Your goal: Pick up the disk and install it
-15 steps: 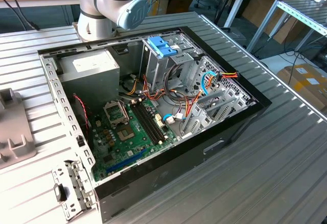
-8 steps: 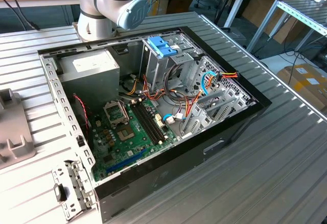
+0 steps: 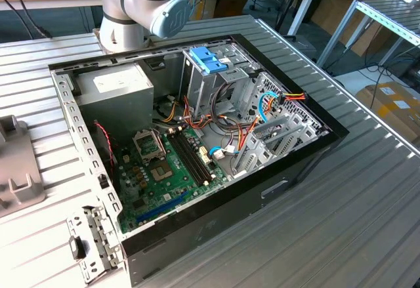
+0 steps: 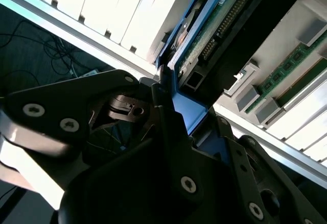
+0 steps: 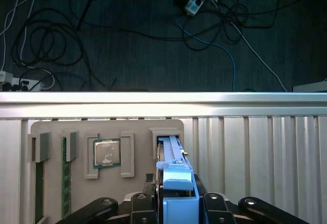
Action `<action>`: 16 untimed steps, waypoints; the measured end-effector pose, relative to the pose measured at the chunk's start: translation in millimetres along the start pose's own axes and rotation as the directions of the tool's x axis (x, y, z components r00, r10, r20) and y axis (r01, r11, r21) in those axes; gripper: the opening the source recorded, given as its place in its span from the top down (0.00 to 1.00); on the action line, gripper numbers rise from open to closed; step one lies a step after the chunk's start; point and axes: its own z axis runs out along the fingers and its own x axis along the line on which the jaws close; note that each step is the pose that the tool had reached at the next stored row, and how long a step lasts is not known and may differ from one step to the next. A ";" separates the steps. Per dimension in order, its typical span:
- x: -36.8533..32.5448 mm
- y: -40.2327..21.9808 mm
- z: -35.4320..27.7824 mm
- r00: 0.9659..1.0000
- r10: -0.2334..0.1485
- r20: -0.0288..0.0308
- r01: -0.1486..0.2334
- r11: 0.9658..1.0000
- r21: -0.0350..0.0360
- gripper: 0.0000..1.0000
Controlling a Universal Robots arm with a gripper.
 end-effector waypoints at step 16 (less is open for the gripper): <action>-1.6 1.1 -15.4 1.000 0.000 0.000 0.000 1.000 0.000 0.63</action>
